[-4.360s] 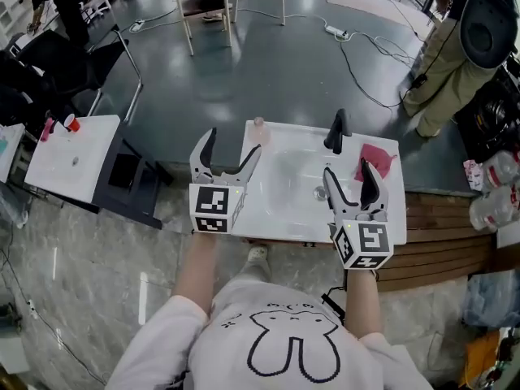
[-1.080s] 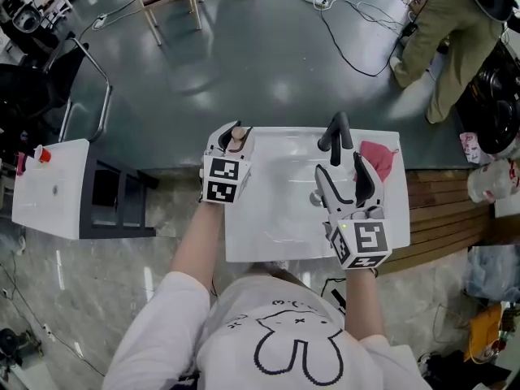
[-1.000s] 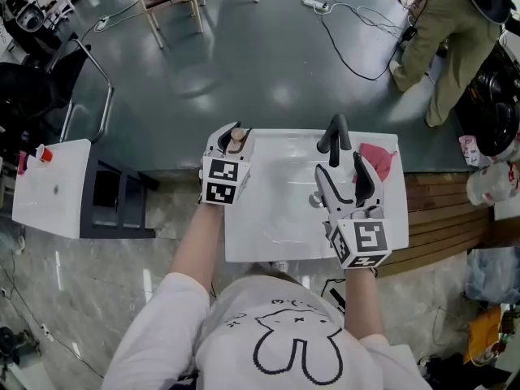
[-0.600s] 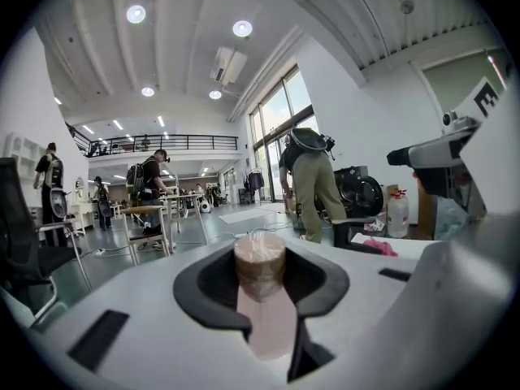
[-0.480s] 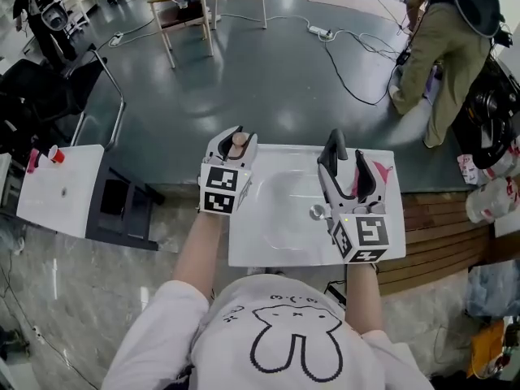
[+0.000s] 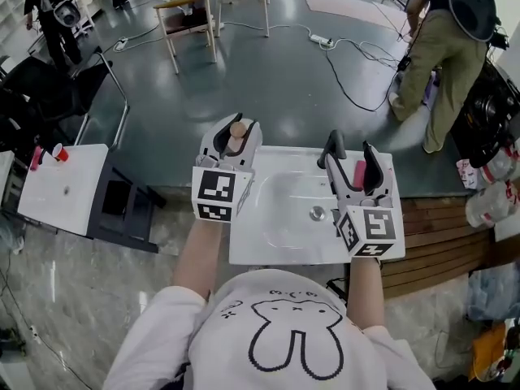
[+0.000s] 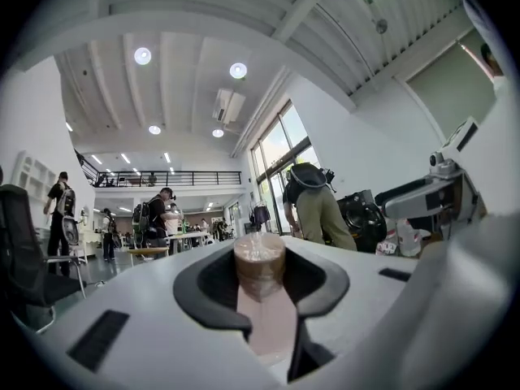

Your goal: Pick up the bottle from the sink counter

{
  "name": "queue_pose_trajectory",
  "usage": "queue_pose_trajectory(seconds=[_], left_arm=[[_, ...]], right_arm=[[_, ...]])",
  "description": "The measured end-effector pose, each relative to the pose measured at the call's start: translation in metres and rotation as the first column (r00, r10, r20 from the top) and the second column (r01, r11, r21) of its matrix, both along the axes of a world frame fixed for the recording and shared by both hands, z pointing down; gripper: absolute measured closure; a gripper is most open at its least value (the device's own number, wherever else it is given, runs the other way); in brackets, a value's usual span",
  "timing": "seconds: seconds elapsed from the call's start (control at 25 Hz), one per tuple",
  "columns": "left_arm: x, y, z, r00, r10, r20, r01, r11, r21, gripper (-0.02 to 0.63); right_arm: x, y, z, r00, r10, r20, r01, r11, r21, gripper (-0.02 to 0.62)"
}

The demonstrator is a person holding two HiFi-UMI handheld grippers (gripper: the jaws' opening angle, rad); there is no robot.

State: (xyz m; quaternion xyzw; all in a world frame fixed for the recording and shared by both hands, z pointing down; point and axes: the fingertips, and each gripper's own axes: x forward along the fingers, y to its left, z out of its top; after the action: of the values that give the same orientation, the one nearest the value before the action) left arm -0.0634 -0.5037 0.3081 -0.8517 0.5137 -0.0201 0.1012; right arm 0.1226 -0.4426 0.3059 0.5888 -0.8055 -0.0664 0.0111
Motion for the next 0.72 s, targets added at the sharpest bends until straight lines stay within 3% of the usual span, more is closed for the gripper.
queue_pose_trajectory(seconds=[0.36,0.4,0.48,0.72], left_arm=[[-0.001,0.024,-0.044,0.999,-0.011,-0.049,0.018,0.989,0.145,0.483],[-0.002,0.025,-0.048,0.999,-0.015,-0.052,0.023,0.987,0.157,0.483],[-0.003,0.027,-0.054,0.998,-0.021,-0.057,0.03,0.984,0.176,0.485],[-0.004,0.034,-0.061,0.999,-0.032,-0.04,0.04,0.975,0.217,0.485]], right_arm=[[0.004,0.003,-0.016,1.0,-0.005,-0.019,0.006,0.999,0.045,0.273],[0.005,0.003,-0.019,1.0,-0.001,-0.021,0.002,0.999,0.055,0.301],[0.007,0.004,-0.027,1.0,0.014,-0.024,-0.012,0.997,0.078,0.427],[0.01,0.009,-0.037,0.998,0.05,-0.04,-0.045,0.992,0.119,0.54]])
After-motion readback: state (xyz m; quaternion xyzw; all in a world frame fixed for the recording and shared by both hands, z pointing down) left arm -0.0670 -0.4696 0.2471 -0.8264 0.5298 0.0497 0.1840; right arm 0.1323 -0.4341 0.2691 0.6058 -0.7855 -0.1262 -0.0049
